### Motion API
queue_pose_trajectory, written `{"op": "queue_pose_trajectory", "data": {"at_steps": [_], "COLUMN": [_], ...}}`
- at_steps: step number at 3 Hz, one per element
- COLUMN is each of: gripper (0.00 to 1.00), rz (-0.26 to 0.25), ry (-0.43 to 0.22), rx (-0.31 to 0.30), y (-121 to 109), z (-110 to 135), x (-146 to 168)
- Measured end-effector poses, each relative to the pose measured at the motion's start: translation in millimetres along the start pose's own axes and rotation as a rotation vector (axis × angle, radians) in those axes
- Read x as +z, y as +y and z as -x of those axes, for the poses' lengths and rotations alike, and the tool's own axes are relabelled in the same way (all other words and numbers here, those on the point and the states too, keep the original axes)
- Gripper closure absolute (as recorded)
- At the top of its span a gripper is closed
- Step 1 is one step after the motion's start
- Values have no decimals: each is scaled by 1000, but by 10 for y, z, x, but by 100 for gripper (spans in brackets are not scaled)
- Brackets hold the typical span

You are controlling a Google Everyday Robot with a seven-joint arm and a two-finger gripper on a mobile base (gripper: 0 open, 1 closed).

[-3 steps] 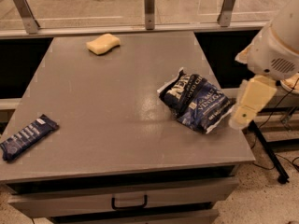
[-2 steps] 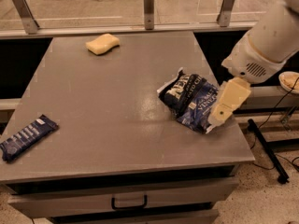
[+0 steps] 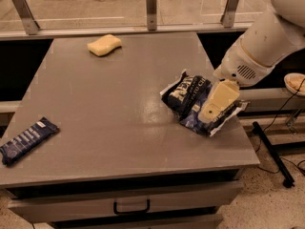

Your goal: Move blue chip bag near sponge

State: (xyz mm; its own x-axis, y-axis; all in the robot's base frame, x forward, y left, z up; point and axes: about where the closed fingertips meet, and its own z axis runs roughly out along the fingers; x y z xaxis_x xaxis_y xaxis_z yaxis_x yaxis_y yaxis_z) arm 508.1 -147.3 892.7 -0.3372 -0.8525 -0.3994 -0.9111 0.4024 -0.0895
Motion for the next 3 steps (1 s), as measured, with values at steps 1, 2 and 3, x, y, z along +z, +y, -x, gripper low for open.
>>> {"op": "queue_pose_trajectory", "data": {"at_steps": [1,2,3], "gripper": [41,64,88], "rz": [0,0,0], "ry": [0,0,1], "rx": [-2,-4,-6], "y": [7,15,23], "z": [8,15,23], "x": [1,2,3]}}
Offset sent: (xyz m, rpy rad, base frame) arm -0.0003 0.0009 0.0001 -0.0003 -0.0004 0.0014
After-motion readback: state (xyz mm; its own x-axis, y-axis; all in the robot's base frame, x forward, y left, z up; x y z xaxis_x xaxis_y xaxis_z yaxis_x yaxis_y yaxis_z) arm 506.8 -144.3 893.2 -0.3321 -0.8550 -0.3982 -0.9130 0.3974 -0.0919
